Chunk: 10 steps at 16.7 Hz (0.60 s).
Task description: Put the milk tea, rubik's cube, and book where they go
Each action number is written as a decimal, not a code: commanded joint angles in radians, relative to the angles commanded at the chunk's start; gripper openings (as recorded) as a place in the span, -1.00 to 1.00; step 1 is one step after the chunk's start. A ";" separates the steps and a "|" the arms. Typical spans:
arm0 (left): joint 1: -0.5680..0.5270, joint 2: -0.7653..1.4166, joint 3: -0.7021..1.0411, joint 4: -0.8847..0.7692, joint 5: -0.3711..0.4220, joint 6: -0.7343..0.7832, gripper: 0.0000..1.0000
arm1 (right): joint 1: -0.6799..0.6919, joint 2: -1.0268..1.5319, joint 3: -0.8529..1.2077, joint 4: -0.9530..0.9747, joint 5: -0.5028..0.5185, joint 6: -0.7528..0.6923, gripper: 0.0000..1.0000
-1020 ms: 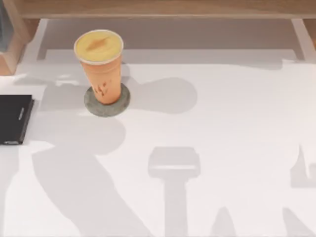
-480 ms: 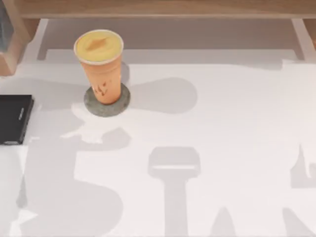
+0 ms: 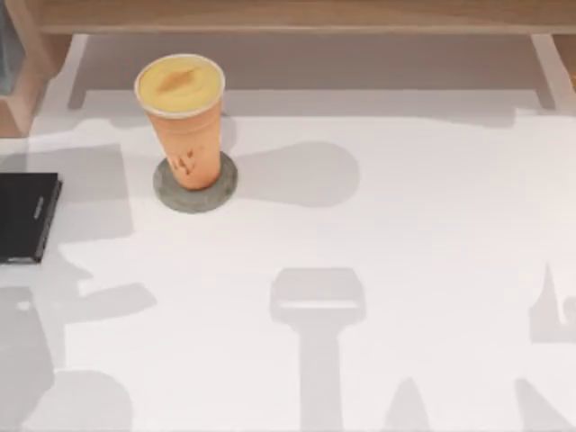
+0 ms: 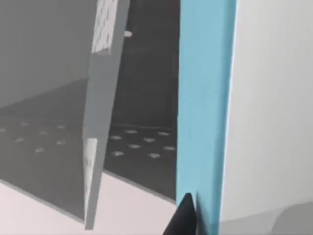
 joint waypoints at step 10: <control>-0.079 0.157 -0.129 -0.031 -0.030 0.313 -1.00 | 0.000 0.000 0.000 0.000 0.000 0.000 1.00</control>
